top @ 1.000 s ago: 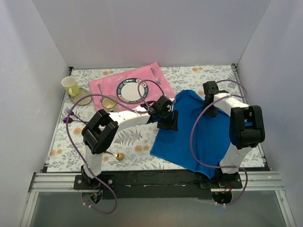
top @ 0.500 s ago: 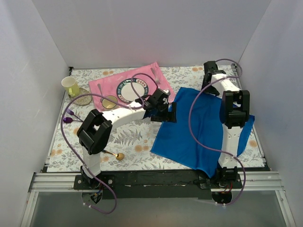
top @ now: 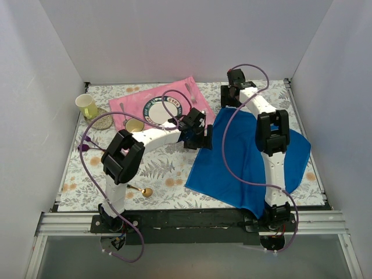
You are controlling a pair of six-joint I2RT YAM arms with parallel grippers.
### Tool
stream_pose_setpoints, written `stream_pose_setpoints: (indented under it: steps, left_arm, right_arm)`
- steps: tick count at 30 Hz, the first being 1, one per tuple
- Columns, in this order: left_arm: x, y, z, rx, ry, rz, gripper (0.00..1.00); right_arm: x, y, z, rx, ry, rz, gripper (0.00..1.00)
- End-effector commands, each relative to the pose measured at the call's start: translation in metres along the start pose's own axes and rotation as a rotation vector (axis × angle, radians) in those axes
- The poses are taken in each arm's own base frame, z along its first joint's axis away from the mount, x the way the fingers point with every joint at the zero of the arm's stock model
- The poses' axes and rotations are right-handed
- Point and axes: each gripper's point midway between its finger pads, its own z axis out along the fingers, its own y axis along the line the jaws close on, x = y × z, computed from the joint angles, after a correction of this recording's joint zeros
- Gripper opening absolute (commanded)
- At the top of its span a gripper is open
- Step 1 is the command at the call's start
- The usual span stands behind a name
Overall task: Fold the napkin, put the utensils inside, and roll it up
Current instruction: Flatten the napkin out
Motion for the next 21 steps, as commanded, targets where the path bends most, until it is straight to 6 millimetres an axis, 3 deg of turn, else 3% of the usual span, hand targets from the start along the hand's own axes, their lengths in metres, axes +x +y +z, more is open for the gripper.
stream_pose_setpoints:
  steps: [1,6,13,14,16,21]
  left_arm:
    - [0.004,0.004,0.0,-0.014,0.0,-0.001,0.73]
    - [0.013,0.012,0.011,-0.029,0.017,-0.012,0.73]
    - [0.026,0.016,0.028,-0.026,0.062,-0.033,0.64]
    - [0.028,0.015,0.031,-0.017,0.072,-0.038,0.63]
    - [0.027,0.013,0.034,-0.012,0.076,-0.043,0.58]
    - [0.016,0.011,0.039,-0.027,0.055,-0.039,0.41]
  right_arm:
    - [0.005,0.008,0.013,-0.006,0.019,-0.027,0.7]
    - [0.017,0.011,0.026,-0.01,0.039,-0.022,0.67]
    - [0.016,-0.006,0.034,0.077,0.017,-0.026,0.49]
    - [0.014,-0.006,0.036,0.071,0.009,-0.028,0.45]
    - [0.01,-0.007,0.039,0.059,-0.004,-0.035,0.28]
    - [-0.006,0.003,0.048,-0.023,-0.051,-0.058,0.04]
